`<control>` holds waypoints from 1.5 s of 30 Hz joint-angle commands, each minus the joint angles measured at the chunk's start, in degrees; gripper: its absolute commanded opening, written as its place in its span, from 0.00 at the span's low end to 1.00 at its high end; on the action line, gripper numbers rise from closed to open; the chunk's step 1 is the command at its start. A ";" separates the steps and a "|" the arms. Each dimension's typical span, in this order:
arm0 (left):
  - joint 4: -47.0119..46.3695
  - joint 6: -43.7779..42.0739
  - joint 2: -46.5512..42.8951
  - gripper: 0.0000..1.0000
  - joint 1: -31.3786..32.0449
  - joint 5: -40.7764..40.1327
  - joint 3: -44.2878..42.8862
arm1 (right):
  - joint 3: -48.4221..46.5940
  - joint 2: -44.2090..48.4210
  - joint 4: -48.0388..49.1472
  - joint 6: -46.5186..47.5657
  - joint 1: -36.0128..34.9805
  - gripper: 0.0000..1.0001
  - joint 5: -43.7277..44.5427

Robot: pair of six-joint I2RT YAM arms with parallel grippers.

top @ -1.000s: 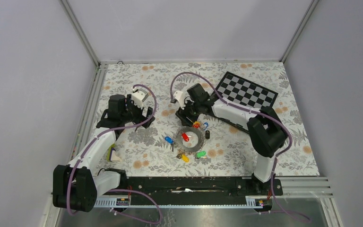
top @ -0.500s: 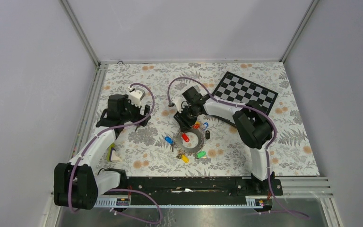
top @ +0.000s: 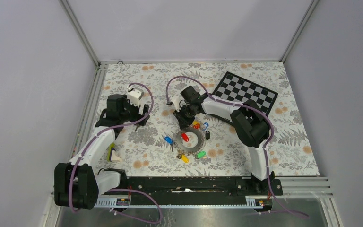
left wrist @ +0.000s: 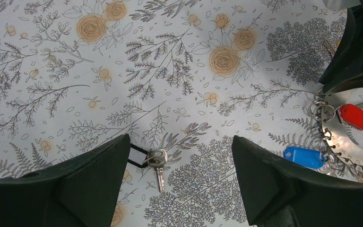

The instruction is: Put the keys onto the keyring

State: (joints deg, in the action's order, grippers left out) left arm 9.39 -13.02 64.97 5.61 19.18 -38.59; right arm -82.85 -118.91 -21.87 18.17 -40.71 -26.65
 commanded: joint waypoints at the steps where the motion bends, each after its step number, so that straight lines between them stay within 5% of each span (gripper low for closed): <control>1: -2.47 0.79 -0.11 0.87 -0.33 -0.01 -1.16 | -2.41 -0.27 -2.06 0.36 -0.46 0.18 -0.13; 7: -2.28 0.73 0.39 0.87 -0.34 1.02 -1.47 | -2.17 2.46 -2.13 0.82 -0.50 0.01 0.16; 11: -2.45 0.44 0.99 0.86 -0.33 4.40 -1.99 | -0.46 5.87 -2.05 2.31 -0.41 0.00 -1.75; 19: -4.37 -5.05 2.54 0.76 0.72 32.66 -3.12 | 5.54 17.21 -1.91 8.97 0.71 0.00 -13.23; 25: -4.22 -6.70 8.36 0.63 6.75 42.67 -7.84 | 9.20 25.59 -1.50 12.60 0.90 0.00 -16.15; 31: -4.32 -10.09 9.81 0.48 13.00 45.45 -10.16 | 11.33 30.60 -1.56 13.49 1.17 0.00 -18.68; 45: -4.28 -18.52 9.43 0.47 18.28 46.75 -9.63 | 11.74 32.00 -1.46 11.85 3.32 0.00 -23.22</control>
State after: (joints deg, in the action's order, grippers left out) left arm 7.42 -27.53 74.94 22.98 63.26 -46.46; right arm -70.83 -89.58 -24.60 30.35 -37.91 -45.84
